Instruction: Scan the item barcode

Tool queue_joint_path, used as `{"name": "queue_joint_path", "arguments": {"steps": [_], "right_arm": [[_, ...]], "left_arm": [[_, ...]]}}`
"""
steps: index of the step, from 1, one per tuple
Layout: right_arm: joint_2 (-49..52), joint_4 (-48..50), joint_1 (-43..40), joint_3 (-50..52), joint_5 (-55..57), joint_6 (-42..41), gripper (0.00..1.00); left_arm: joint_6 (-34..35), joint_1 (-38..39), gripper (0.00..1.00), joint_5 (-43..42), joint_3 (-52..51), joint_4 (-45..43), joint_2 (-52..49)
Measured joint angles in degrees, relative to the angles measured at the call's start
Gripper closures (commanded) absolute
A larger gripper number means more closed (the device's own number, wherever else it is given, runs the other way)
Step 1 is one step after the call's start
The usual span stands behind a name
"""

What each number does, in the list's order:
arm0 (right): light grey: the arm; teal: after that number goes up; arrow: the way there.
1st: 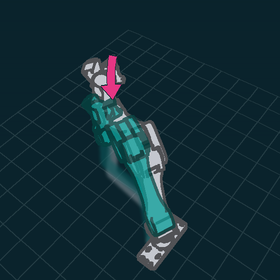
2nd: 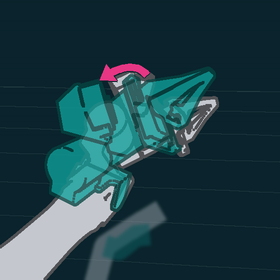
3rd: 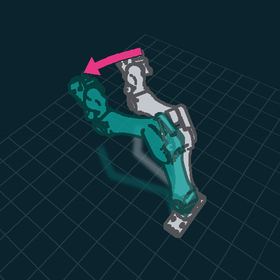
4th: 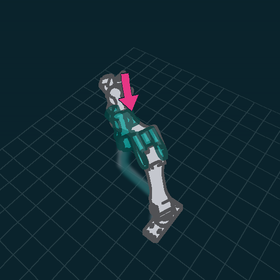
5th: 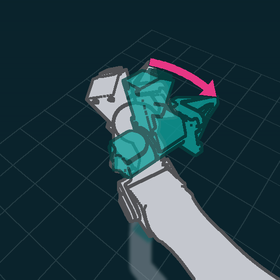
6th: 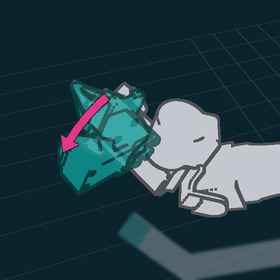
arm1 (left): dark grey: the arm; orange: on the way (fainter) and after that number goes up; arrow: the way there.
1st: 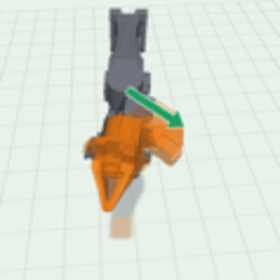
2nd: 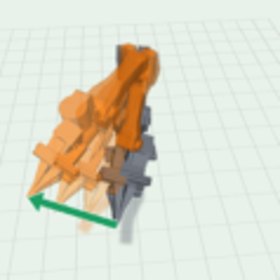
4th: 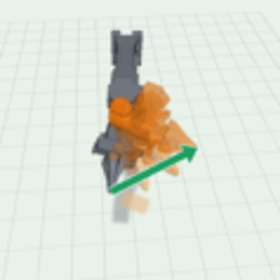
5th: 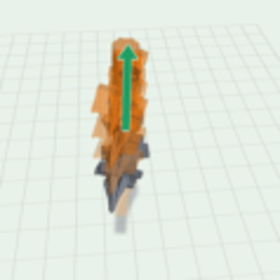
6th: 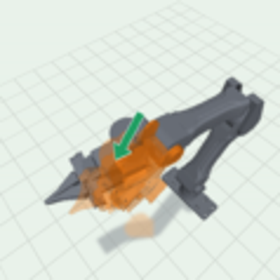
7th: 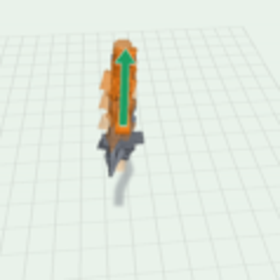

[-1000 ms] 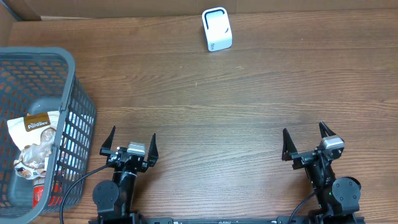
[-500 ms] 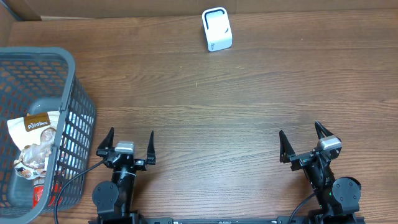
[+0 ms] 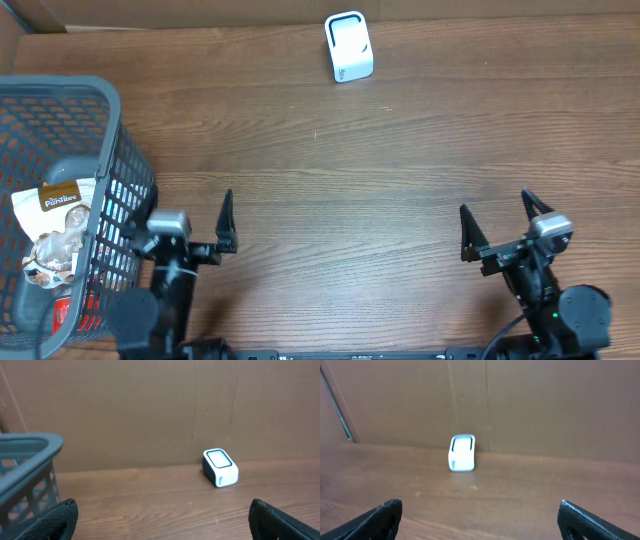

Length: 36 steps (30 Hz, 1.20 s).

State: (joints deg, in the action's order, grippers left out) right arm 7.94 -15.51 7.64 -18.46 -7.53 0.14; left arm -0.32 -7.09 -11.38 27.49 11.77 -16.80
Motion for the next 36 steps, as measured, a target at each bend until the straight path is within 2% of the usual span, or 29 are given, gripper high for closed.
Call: {"name": "queue_joint_path", "arguments": {"steps": [5, 9, 14, 17, 19, 24, 25, 28, 32, 36], "right_arm": [[9.9, -8.9, 0.0, -13.7, 0.0, 0.0, 0.00], [21.1, -18.9, 0.0, -26.9, 0.0, 0.0, 0.00], [35.9, -36.2, 0.0, -45.4, 0.0, -0.1, 0.00], [44.4, -45.5, 0.0, -56.1, -0.3, -0.2, 0.00], [49.7, -50.0, 0.0, -62.1, -1.0, -0.1, 0.00], [56.0, -52.3, 0.0, -66.6, -5.2, -0.2, 0.00], [56.7, -52.4, 0.0, -66.6, -6.1, -0.2, 0.00], [58.4, -52.9, 0.0, -66.6, -8.6, -0.2, 0.00], [59.4, -53.3, 0.0, -66.6, -10.0, -0.2, 0.00], [59.4, -53.5, 0.0, -66.6, -10.5, -0.2, 0.00]], "left_arm": [[0.9, 0.0, 0.00, -0.7, 16.3, 10.4, -13.9], [2.1, 0.0, 0.00, -0.9, 35.1, 26.8, -27.7], [1.2, 0.0, 0.00, -3.5, 63.3, 50.3, -46.4], [0.2, 0.0, 0.01, -6.9, 77.5, 59.8, -55.3], [0.1, 0.0, 0.00, -8.7, 84.7, 62.3, -60.0], [-0.1, 0.0, 0.02, -11.6, 89.5, 62.0, -65.2], [-0.1, -0.2, 0.05, -11.6, 89.5, 62.2, -65.8], [3.0, -3.0, 0.06, -8.9, 89.5, 63.9, -66.9], [10.8, -14.9, 0.06, -5.4, 89.5, 67.0, -67.0], [14.6, -29.3, 0.05, -4.4, 88.6, 67.2, -67.0]]}}
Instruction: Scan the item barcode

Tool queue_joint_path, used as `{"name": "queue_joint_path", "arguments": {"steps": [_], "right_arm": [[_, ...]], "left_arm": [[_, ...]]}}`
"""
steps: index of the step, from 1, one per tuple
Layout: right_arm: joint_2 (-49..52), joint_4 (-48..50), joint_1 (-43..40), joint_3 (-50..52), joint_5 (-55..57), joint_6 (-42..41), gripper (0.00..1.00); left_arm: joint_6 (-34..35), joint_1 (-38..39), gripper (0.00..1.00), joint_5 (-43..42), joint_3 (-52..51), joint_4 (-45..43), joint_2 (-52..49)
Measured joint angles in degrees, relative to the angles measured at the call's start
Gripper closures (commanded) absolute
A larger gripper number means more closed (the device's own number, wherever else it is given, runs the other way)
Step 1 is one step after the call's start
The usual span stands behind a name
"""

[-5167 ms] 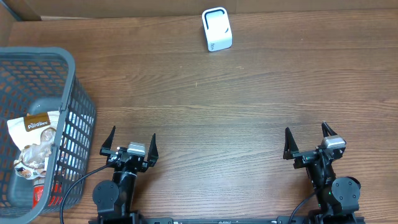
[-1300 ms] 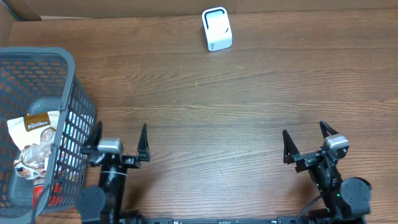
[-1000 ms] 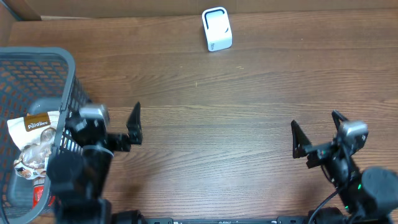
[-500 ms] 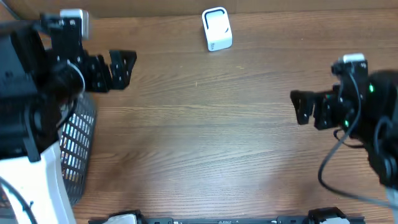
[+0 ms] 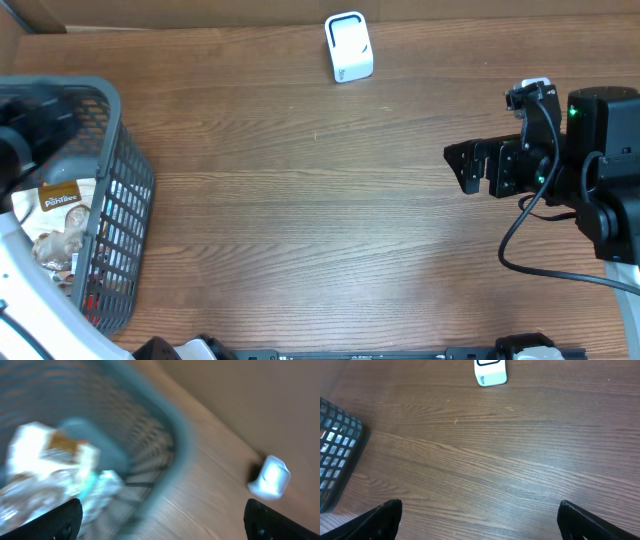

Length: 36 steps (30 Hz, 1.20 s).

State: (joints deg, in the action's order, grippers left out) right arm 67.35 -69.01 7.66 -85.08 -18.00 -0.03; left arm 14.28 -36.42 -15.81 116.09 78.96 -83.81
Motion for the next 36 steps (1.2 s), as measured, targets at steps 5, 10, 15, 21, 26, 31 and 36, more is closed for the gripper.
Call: {"name": "queue_joint_path", "arguments": {"steps": [5, 10, 15, 21, 26, 31, 36], "right_arm": [[0.0, -0.9, 0.0, 0.0, 0.0, 0.0, 0.00], [0.3, -1.8, 0.0, 0.0, 0.3, 0.0, 0.00], [1.4, -2.2, 0.0, 0.0, 1.8, 0.0, 0.00], [2.8, -2.4, 0.0, 0.0, 2.5, 0.0, 0.00], [4.3, -2.4, 0.0, 0.0, 2.6, 0.1, 0.00], [5.8, -2.5, 0.0, 0.0, 2.6, 0.0, 0.00], [6.0, -2.7, 0.0, 0.0, 2.9, 0.1, 0.00]], "left_arm": [[3.9, -13.2, 0.00, 1.3, -4.7, -2.1, 0.0], [6.8, -16.5, 0.00, 5.2, -12.7, -6.4, 0.0], [7.1, -16.5, 0.00, 7.6, -23.2, -14.0, 0.0], [0.1, -16.5, 0.00, 8.8, -32.1, -23.2, -1.1], [-10.0, -16.5, 0.00, 9.5, -32.9, -26.9, -6.3], [-15.0, -16.5, 0.00, 12.2, -33.2, -28.2, -11.4], [-16.6, -17.4, 0.00, 14.6, -33.2, -29.8, -14.2]]}}
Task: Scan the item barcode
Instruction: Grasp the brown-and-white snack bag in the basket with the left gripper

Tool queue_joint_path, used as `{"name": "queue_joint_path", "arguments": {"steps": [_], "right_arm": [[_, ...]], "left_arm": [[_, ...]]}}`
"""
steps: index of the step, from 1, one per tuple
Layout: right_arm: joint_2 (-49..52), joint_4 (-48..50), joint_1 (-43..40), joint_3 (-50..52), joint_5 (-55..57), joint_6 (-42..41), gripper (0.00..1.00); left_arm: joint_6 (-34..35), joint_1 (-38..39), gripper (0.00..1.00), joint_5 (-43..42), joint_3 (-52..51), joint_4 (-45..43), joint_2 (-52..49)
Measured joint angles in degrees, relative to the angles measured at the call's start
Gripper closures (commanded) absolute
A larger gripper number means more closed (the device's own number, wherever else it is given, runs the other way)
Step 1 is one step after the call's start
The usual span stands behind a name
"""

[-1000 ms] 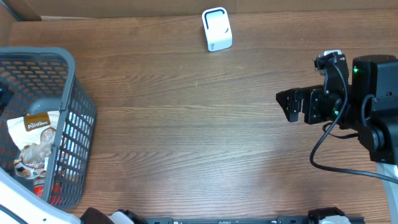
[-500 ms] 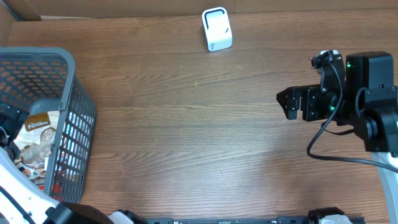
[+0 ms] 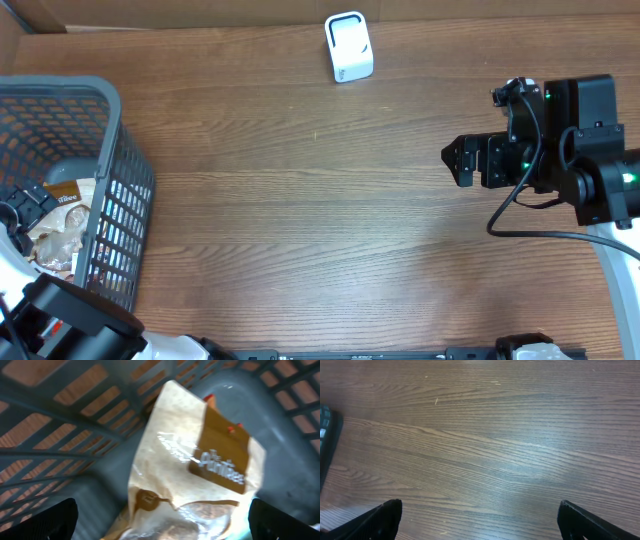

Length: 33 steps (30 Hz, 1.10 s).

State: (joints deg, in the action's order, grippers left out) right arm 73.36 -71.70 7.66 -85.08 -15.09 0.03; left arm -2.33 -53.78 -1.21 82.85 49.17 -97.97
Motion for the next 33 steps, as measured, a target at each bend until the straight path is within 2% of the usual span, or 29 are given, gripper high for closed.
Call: {"name": "queue_joint_path", "arguments": {"steps": [5, 10, 18, 21, 30, 33], "right_arm": [[0.0, 0.0, 0.0, 0.0, 0.1, 0.0, 0.00], [0.0, 0.0, 0.0, 0.0, 0.5, 0.0, 0.00], [0.0, 0.0, 0.0, 0.0, 0.5, 0.0, 0.00], [0.0, 0.0, 0.0, 0.0, 0.5, 0.0, 0.00], [0.0, 0.0, 0.0, 0.0, 0.5, 0.0, 0.00], [0.0, 0.0, 0.0, 0.0, 0.5, 0.0, 0.00]], "left_arm": [[-1.1, -1.2, 0.01, -0.2, 0.0, -0.1, -3.6], [-2.5, -1.3, 0.04, -4.7, 0.0, 0.8, -8.1], [-3.3, 0.6, 0.16, -11.3, 0.0, 1.9, -8.5], [-3.7, 1.3, 0.17, -13.3, 0.0, 2.5, -8.5], [-3.9, 6.6, 0.16, -14.2, -2.9, 0.6, -8.5], [-4.2, 8.7, 0.19, -13.3, -4.8, -1.3, -8.5]]}}
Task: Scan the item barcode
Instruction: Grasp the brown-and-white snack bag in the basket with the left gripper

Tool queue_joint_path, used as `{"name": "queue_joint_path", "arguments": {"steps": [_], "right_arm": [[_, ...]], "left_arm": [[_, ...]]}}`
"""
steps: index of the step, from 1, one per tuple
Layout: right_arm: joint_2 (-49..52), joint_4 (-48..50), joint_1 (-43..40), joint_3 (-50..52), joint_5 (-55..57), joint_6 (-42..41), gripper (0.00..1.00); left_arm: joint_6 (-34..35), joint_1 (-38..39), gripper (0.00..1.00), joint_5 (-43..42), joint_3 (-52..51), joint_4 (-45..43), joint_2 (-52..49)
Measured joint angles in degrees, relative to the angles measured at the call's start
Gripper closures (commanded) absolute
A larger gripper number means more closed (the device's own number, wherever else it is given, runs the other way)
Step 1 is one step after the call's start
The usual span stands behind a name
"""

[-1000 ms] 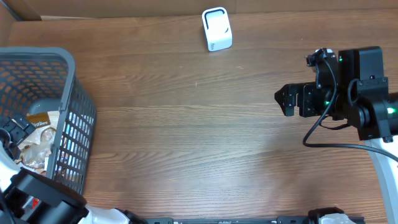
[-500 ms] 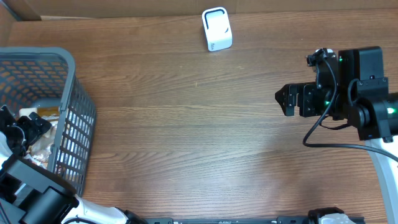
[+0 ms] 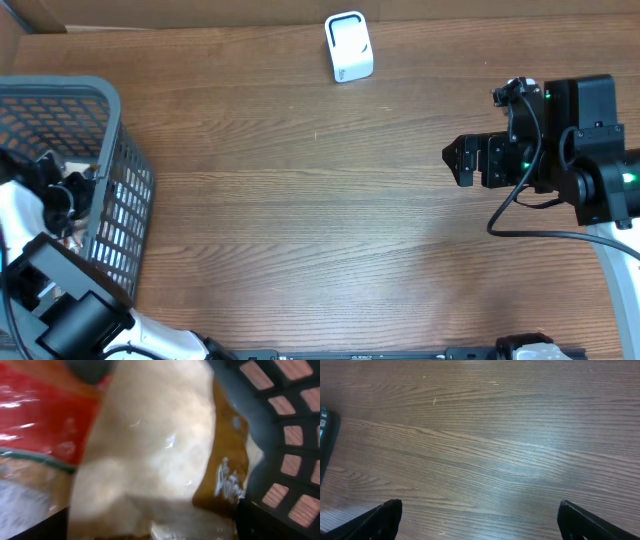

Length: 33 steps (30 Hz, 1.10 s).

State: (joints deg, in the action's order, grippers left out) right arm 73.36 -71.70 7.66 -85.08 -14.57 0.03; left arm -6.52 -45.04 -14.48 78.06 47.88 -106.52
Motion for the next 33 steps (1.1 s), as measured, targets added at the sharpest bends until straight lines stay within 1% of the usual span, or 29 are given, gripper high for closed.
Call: {"name": "queue_joint_path", "arguments": {"steps": [3, 4, 5, 6, 8, 9, 11, 14, 15, 19, 23, 27, 33], "right_arm": [[0.0, 0.0, 0.0, 0.0, 0.0, 0.0, 0.00], [0.0, 0.0, 0.0, 0.0, 0.0, 0.0, 0.00], [0.0, 0.0, 0.0, 0.0, 0.0, 0.0, 0.00], [0.0, 0.0, 0.0, 0.0, 0.0, 0.0, 0.00], [0.0, 0.0, 0.0, 0.0, 0.0, 0.0, 0.00], [0.0, 0.0, 0.0, 0.0, 0.0, 0.0, 0.00], [0.0, 0.0, 0.0, 0.0, 0.0, 0.0, 0.00], [0.0, 0.0, 0.0, 0.0, 0.0, 0.0, 0.00], [0.0, 0.0, 0.0, 0.0, 0.0, 0.0, 0.00], [0.0, 0.0, 0.0, 0.0, 0.0, 0.0, 0.00], [0.0, 0.0, 0.0, 0.0, 0.0, 0.0, 0.00], [0.0, 0.0, 0.0, 0.0, 0.0, 0.0, 0.00], [0.0, 0.1, 0.0, 0.0, 0.0, 0.0, 0.00]], "left_arm": [[-0.1, 1.6, 0.32, 0.4, -1.2, -1.1, 0.0], [-0.1, 2.0, 0.39, 0.5, -1.5, -1.3, 0.0], [-0.3, 2.4, 0.48, 0.6, -1.6, -1.3, 0.0], [-0.1, 2.7, 0.53, 0.8, -1.6, -1.3, 0.0], [0.0, 3.0, 0.70, 1.0, -1.6, -1.4, 0.0], [-0.1, 3.0, 0.76, 0.9, -1.6, -1.4, 0.1], [0.1, 3.1, 0.84, 0.8, -1.6, -1.4, 0.5], [0.2, 3.1, 0.91, 0.6, -1.6, -1.4, 0.7], [0.1, 3.1, 0.96, 0.6, -1.5, -1.4, 0.7], [0.1, 3.2, 0.96, 1.0, -0.3, 0.6, 0.7], [0.6, 4.0, 0.96, 2.5, 4.1, 6.6, 0.2], [1.9, 4.2, 0.96, 3.5, 14.5, 14.5, -1.1], [3.9, 4.2, 0.96, 4.3, 34.5, 24.6, -1.1]]}}
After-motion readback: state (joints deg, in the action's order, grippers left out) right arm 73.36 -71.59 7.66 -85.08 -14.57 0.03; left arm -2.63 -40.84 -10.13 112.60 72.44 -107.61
